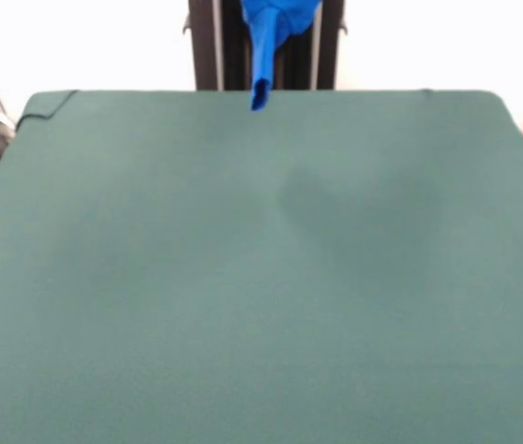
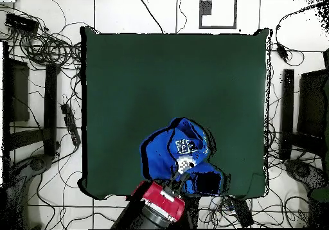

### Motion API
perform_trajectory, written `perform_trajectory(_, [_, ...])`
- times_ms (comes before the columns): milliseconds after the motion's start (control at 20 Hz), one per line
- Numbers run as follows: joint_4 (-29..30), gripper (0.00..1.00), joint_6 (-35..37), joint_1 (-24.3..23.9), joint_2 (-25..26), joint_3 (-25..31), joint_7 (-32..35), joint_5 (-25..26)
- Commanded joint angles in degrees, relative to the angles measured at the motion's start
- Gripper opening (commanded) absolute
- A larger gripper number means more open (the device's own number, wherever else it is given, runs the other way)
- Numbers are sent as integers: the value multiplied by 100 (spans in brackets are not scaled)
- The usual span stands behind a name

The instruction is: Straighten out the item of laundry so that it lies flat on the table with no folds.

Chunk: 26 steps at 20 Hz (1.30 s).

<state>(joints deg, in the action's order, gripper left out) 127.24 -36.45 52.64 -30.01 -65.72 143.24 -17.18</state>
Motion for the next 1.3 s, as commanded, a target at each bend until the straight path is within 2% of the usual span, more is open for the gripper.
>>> perform_trajectory(50, [-560,0,2512,243,13,-294,-919,417])
perform_trajectory(200, [-714,0,2721,297,-57,-422,-867,563])
perform_trajectory(400, [-795,0,2722,399,131,-527,-505,667])
perform_trajectory(600, [-583,0,2174,442,743,-313,147,504])
perform_trajectory(950, [44,0,551,140,1933,565,1059,-231])
perform_trajectory(1300, [150,0,-224,-89,2200,997,1145,-647])
